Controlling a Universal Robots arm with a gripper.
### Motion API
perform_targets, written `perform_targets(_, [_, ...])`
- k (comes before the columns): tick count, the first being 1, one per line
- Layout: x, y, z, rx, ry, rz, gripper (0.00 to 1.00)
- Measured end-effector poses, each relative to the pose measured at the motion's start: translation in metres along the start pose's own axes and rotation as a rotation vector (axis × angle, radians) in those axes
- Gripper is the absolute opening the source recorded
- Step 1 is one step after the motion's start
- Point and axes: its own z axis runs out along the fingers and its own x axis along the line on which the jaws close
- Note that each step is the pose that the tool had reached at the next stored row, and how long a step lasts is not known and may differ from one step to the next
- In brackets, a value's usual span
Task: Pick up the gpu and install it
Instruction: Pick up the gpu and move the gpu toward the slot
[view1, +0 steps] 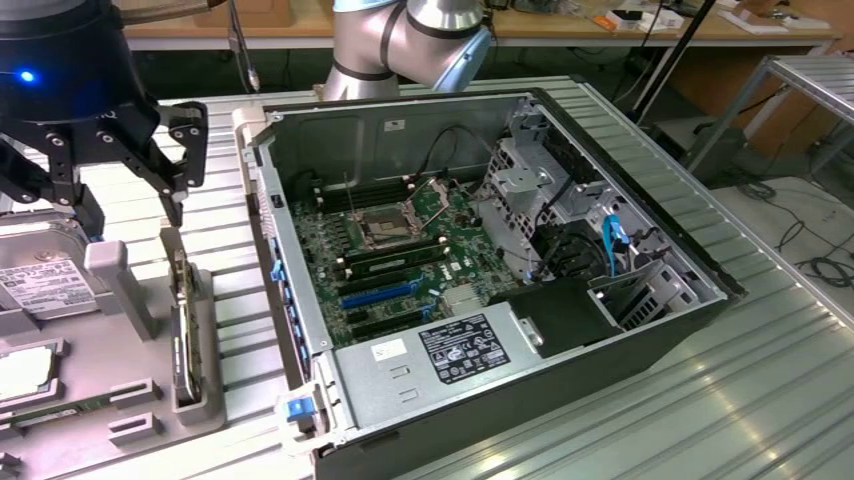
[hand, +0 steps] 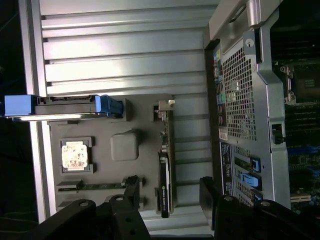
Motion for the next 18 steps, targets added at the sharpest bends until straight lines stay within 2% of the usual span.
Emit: perform_targets(18, [0.0004, -0.0004, 0.0081, 0.0001, 0.0, 0.0, 0.6])
